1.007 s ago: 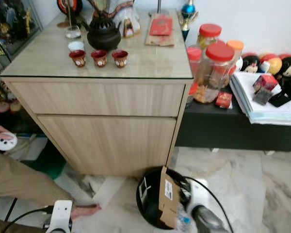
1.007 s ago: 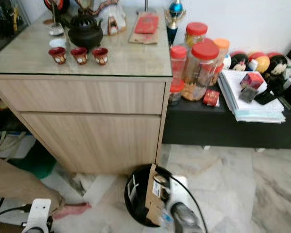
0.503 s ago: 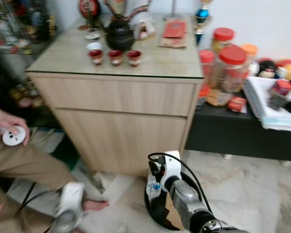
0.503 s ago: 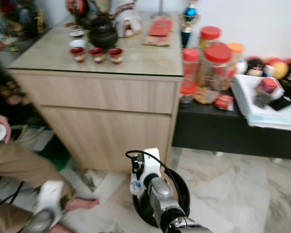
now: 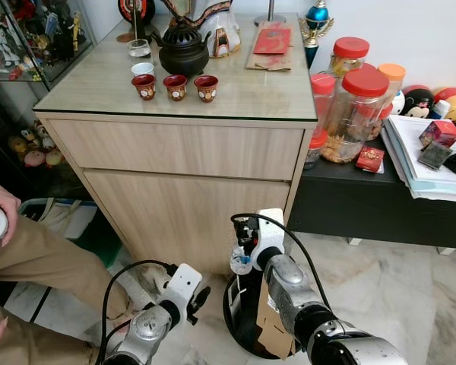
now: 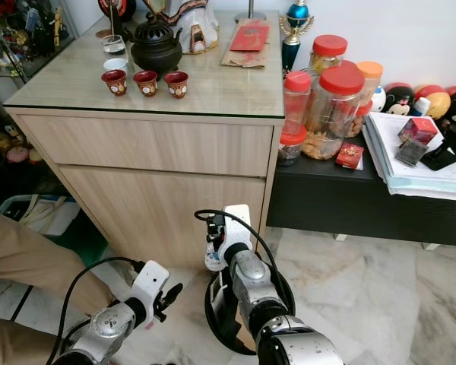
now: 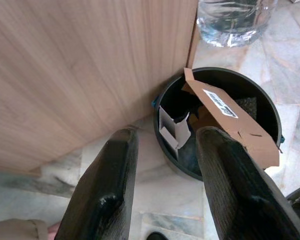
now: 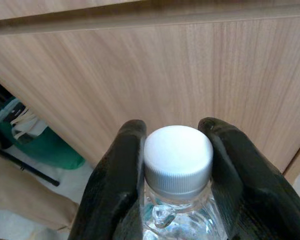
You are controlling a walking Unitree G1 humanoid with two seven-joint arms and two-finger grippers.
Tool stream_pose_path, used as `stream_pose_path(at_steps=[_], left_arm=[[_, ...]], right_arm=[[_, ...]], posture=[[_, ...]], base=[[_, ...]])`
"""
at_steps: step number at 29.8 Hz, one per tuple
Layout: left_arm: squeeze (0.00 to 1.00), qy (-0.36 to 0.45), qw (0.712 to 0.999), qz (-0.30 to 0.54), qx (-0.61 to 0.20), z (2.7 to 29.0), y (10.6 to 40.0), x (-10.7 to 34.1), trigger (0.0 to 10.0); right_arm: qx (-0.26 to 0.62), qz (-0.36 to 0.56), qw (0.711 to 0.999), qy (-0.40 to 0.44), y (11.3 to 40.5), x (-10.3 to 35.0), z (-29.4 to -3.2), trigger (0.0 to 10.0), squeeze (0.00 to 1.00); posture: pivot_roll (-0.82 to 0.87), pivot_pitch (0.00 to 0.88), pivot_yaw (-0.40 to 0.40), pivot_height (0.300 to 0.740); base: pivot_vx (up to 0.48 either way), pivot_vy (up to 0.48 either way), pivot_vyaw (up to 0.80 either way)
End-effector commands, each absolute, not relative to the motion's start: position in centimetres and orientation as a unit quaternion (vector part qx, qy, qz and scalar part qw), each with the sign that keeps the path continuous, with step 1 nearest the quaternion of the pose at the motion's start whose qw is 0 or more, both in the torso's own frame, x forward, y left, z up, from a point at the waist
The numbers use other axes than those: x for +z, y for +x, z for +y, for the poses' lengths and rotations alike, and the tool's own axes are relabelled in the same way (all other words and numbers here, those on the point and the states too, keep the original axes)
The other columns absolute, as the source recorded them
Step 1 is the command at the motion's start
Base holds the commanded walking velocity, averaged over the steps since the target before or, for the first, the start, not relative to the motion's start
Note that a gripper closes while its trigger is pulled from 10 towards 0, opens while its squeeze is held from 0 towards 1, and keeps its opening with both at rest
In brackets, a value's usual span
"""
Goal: Picking trash to rubbish bin
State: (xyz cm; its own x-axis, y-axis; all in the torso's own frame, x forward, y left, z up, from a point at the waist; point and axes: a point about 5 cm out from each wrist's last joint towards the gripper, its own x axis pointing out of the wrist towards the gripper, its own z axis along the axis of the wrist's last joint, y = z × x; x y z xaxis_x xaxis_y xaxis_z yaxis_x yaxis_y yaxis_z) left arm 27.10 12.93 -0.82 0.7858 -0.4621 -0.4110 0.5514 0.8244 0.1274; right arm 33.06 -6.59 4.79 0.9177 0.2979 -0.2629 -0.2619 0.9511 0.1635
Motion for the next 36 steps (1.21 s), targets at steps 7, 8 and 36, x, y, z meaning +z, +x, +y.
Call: stream_pose_path(at_steps=[7,8,36], left_arm=[[0.00,0.106,0.930,0.195,-0.293,13.0,26.5,-1.1,10.0],[0.00,0.105,0.930,0.195,-0.294,13.0,26.5,-1.1,10.0],[0.00,0.093,0.931,0.195,-0.293,12.9,26.4,-1.0,10.0]], right_arm=[[0.130,0.125,0.983,0.040,33.8,6.2,-5.3,10.0,0.00],[0.121,0.129,0.984,0.039,33.8,6.0,-5.8,10.0,0.00],[0.083,0.168,0.982,0.018,32.6,3.5,-8.8,10.0,0.00]], posture=[[0.21,0.094,0.049,0.740],[0.21,0.100,0.049,0.740],[0.21,0.148,0.039,0.740]], base=[[0.000,0.000,0.00],[0.000,0.000,0.00],[0.000,0.000,0.00]])
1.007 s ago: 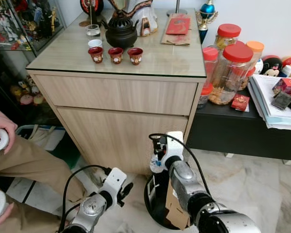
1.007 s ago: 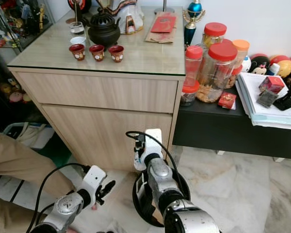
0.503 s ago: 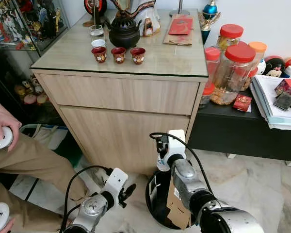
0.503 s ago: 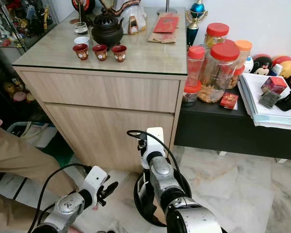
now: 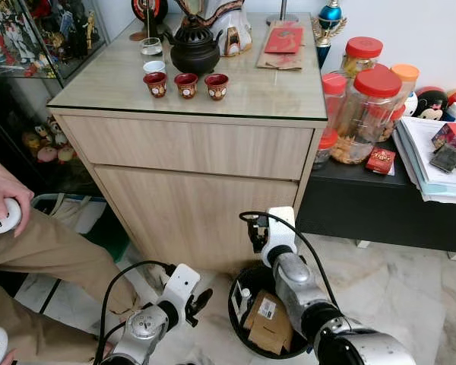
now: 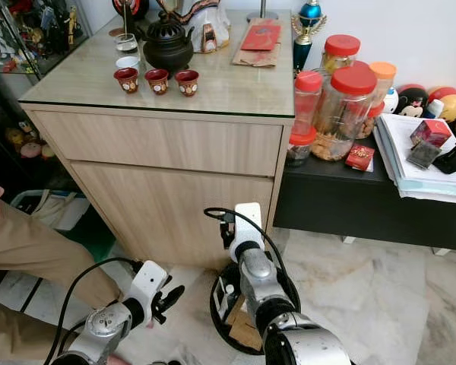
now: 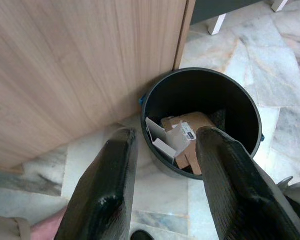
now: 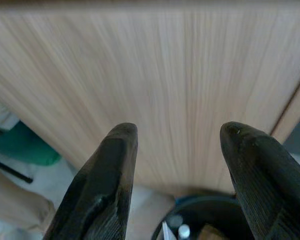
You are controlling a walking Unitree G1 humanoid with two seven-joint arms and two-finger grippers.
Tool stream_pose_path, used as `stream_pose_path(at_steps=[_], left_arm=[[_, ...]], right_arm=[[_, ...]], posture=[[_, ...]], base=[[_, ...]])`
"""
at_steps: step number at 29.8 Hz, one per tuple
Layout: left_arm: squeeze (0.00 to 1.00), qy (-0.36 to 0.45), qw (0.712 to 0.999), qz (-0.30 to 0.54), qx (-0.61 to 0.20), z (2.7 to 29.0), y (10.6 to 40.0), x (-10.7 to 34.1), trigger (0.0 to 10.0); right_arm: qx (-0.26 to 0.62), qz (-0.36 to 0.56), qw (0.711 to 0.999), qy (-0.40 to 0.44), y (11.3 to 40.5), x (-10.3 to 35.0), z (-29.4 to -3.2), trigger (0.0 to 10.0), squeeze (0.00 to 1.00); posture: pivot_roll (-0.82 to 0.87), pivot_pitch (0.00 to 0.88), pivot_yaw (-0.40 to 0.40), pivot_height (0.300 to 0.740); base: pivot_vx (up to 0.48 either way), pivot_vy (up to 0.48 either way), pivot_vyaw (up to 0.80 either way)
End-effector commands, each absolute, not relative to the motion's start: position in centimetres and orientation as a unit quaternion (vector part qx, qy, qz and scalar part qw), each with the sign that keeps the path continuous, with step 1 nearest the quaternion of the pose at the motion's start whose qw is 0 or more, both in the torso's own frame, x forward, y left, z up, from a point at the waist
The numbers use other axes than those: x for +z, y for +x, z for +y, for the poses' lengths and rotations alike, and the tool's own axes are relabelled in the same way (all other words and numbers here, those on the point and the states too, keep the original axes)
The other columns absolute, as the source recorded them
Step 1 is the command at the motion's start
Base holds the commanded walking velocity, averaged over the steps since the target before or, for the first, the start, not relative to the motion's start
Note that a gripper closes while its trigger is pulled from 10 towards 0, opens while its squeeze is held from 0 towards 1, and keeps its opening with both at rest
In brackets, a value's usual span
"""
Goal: Picking trash to rubbish bin
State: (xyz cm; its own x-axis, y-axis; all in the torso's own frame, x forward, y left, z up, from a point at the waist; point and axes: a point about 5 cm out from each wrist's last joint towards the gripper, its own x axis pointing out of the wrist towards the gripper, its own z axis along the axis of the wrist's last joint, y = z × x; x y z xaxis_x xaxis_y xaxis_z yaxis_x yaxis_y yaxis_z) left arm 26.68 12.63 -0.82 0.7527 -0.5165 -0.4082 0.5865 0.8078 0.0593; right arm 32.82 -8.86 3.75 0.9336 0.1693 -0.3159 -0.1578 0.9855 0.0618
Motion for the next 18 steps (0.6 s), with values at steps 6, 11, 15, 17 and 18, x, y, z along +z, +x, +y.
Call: stream_pose_path(at_steps=[6,11,15,17,18], left_arm=[[0.00,0.137,0.950,0.210,-0.187,15.7,27.0,-1.3,10.0],[0.00,0.140,0.953,0.268,-0.019,20.8,25.3,-2.7,10.0],[0.00,0.117,0.939,0.316,0.072,23.9,22.5,-4.2,10.0],[0.00,0.107,0.928,0.340,0.110,25.0,20.8,-5.0,10.0],[0.00,0.101,0.920,0.355,0.130,25.6,19.9,-5.5,10.0]], right_arm=[[0.070,0.234,0.970,0.012,29.8,-0.1,-10.9,10.0,0.00],[0.064,0.308,0.949,0.015,26.1,-3.6,-13.1,10.0,0.00],[0.041,0.360,0.932,0.005,23.1,-5.8,-14.9,10.0,0.00],[0.026,0.383,0.923,0.006,21.7,-6.6,-15.8,10.0,0.00],[0.020,0.394,0.919,0.007,21.0,-7.0,-16.1,10.0,0.00]], posture=[[0.20,0.149,0.044,0.740],[0.18,0.153,0.039,0.740],[0.18,0.159,0.034,0.740],[0.18,0.160,0.032,0.740],[0.17,0.163,0.031,0.740]], base=[[0.000,0.000,0.00],[0.000,0.000,0.00],[0.000,0.000,0.00],[0.000,0.000,0.00],[0.000,0.000,0.00]])
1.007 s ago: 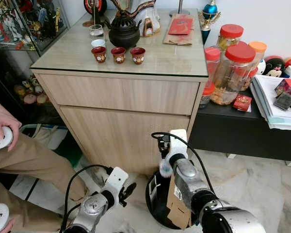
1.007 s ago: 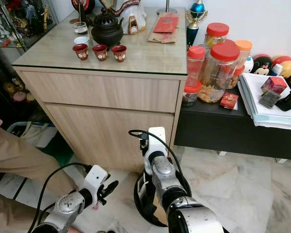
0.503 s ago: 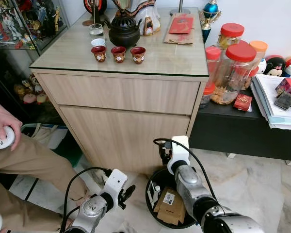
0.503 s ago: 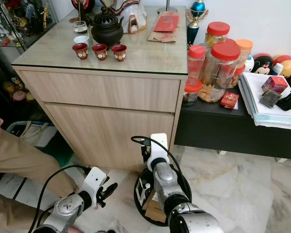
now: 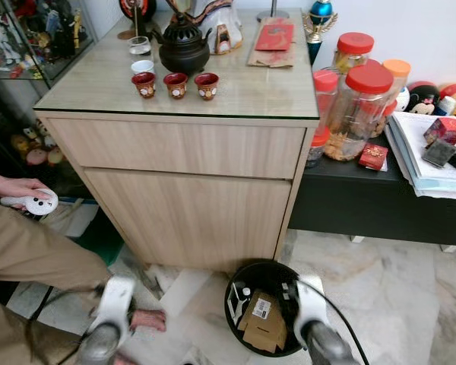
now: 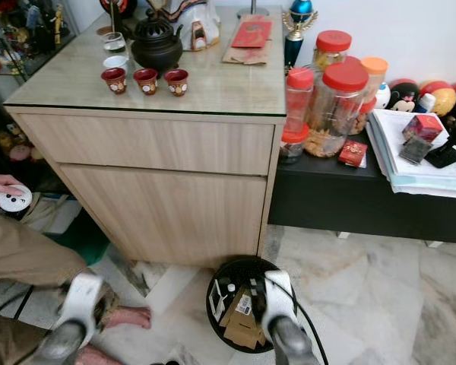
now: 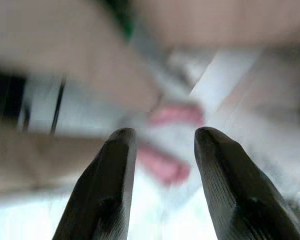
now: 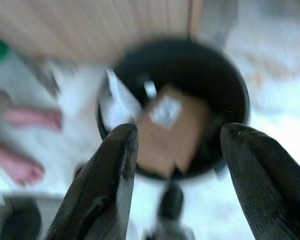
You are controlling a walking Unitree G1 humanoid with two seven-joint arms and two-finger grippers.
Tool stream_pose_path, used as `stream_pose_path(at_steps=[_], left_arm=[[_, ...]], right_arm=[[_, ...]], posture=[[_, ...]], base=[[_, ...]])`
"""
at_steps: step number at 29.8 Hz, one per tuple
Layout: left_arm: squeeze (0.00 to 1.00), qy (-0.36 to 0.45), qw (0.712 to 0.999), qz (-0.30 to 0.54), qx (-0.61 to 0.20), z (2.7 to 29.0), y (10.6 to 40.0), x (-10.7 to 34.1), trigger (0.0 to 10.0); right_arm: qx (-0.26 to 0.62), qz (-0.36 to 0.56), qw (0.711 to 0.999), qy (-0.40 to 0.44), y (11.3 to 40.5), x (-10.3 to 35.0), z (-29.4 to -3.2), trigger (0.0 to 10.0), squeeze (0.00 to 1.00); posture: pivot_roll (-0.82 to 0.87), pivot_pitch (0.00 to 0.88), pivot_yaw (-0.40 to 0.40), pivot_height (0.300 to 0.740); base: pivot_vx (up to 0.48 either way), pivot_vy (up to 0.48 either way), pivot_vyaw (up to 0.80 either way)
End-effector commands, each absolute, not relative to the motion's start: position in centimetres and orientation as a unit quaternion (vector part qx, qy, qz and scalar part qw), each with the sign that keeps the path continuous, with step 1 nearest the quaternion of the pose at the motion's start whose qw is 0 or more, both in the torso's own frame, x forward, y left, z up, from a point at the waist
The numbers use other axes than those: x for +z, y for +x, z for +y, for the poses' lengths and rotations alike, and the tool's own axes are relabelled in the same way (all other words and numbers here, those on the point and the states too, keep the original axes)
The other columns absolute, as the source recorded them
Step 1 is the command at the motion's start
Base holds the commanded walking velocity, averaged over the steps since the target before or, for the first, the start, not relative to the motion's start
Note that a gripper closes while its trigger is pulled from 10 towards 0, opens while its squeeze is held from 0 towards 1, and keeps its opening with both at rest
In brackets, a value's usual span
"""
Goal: Picking trash to rubbish bin
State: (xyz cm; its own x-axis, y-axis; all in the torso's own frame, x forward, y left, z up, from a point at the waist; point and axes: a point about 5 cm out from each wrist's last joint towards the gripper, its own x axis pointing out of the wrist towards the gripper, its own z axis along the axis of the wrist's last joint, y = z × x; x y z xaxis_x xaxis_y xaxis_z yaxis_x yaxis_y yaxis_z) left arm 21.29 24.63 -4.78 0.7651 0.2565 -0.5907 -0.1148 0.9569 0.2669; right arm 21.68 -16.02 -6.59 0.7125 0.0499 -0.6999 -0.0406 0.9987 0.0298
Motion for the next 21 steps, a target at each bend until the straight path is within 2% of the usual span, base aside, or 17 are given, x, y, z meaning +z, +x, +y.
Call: stream_pose_path(at_steps=[1,3,8,19,21], left_arm=[[0.00,0.093,0.911,0.373,0.149,26.1,18.7,-6.0,10.0],[0.00,0.087,0.894,0.407,0.167,26.5,16.5,-7.0,10.0],[0.00,0.076,0.883,0.430,0.174,26.0,15.0,-7.9,10.0],[0.00,0.076,0.901,0.402,0.146,25.1,17.3,-7.1,10.0],[0.00,0.075,0.901,0.402,0.146,25.1,17.4,-7.1,10.0]], right_arm=[[0.016,0.408,0.913,0.006,20.1,-7.5,-16.4,10.0,0.00],[0.006,0.431,0.902,0.005,18.6,-8.3,-17.0,10.0,0.00],[-0.004,0.436,0.900,0.014,18.1,-8.5,-17.1,10.0,0.00],[0.010,0.405,0.914,0.029,20.7,-7.3,-15.5,10.0,0.00],[0.010,0.403,0.915,0.030,20.8,-7.2,-15.5,10.0,0.00]], posture=[[0.17,0.162,0.031,0.740],[0.16,0.162,0.028,0.740],[0.16,0.161,0.023,0.740],[0.16,0.149,0.020,0.740],[0.16,0.149,0.022,0.740]], base=[[0.000,0.000,0.00],[0.000,0.000,0.00],[0.000,0.000,0.00],[0.000,0.000,0.00],[-0.242,0.000,0.00]])
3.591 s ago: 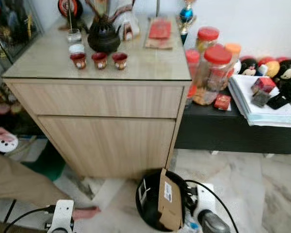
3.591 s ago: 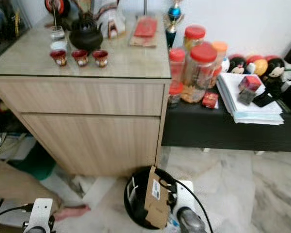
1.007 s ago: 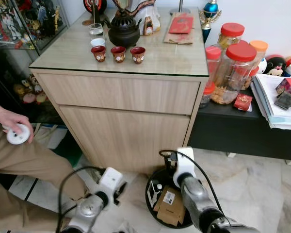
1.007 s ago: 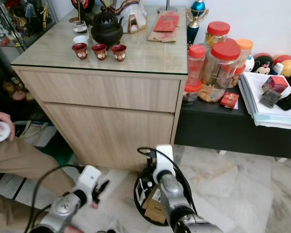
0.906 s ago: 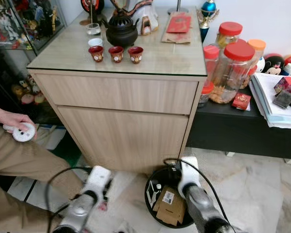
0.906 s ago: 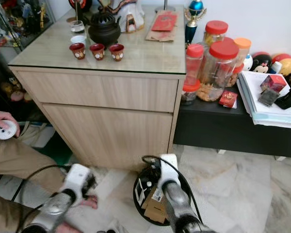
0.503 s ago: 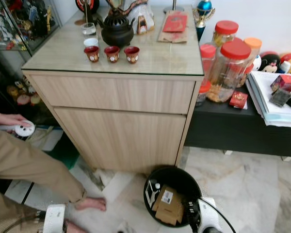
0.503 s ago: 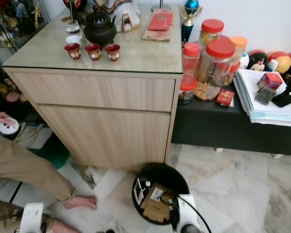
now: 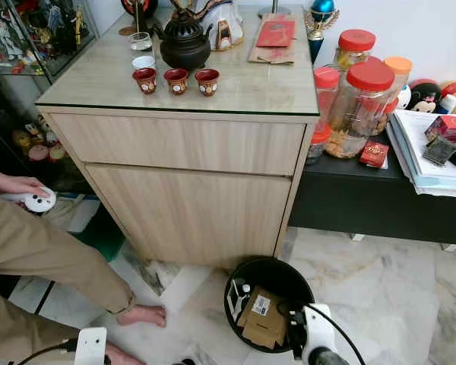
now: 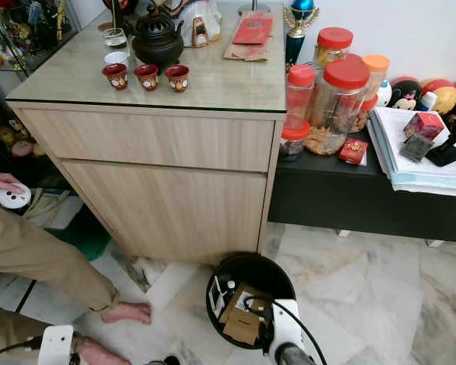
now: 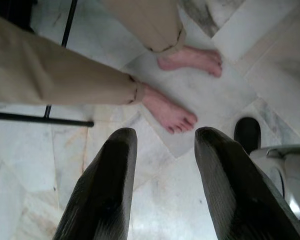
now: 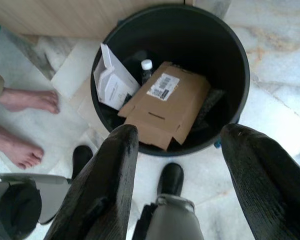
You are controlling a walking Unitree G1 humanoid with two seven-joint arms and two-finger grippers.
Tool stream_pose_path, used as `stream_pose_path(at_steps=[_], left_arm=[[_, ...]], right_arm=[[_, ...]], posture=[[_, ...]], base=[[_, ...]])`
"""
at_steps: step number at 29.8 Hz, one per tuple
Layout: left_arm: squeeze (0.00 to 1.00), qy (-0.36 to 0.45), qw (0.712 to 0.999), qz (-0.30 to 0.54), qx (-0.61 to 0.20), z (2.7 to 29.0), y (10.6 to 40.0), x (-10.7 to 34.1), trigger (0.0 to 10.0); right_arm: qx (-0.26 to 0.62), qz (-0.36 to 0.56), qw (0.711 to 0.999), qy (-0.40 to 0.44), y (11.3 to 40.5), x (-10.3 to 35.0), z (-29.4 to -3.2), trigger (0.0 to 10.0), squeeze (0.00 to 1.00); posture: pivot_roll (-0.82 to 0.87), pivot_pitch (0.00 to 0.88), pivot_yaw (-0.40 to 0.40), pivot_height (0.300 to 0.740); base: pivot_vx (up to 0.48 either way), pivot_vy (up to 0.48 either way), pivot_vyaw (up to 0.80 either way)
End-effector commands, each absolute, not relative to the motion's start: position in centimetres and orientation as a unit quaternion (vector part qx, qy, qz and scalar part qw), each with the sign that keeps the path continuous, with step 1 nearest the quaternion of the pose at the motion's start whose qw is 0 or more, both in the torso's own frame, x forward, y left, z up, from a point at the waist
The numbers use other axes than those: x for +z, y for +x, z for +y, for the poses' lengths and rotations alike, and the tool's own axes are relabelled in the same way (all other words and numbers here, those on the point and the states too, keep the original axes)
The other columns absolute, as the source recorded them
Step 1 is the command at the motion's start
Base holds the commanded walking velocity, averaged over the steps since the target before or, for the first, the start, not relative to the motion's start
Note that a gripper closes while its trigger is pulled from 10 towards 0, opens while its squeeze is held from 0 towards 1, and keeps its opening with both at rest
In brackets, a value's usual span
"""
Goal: Picking trash to rubbish bin
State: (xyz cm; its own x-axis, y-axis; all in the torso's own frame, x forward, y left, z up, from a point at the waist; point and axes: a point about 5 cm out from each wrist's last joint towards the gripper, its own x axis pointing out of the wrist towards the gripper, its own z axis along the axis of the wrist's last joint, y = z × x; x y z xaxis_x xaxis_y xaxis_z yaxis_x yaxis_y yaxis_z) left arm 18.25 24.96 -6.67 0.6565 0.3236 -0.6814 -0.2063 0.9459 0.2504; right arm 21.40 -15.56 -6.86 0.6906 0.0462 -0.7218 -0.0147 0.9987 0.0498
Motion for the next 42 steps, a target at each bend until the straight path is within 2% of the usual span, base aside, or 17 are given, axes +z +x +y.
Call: stream_pose_path(at_steps=[1,14,42], left_arm=[[0.00,0.074,0.901,0.402,0.146,25.1,17.4,-7.1,10.0],[0.00,0.070,0.898,0.410,0.146,25.2,16.5,-7.4,10.0],[0.00,0.065,0.902,0.403,0.142,25.1,16.9,-7.3,10.0]], right_arm=[[0.010,0.403,0.915,0.030,20.8,-7.2,-15.5,10.0,0.00],[-0.003,0.418,0.908,0.031,19.6,-7.9,-16.1,10.0,0.00],[-0.006,0.413,0.910,0.039,19.8,-7.8,-15.8,10.0,0.00]], posture=[[0.16,0.148,0.021,0.740],[0.16,0.147,0.026,0.740],[0.15,0.150,0.027,0.740]], base=[[-0.247,0.000,0.00],[-0.296,0.000,0.00],[-0.308,0.000,0.00]])
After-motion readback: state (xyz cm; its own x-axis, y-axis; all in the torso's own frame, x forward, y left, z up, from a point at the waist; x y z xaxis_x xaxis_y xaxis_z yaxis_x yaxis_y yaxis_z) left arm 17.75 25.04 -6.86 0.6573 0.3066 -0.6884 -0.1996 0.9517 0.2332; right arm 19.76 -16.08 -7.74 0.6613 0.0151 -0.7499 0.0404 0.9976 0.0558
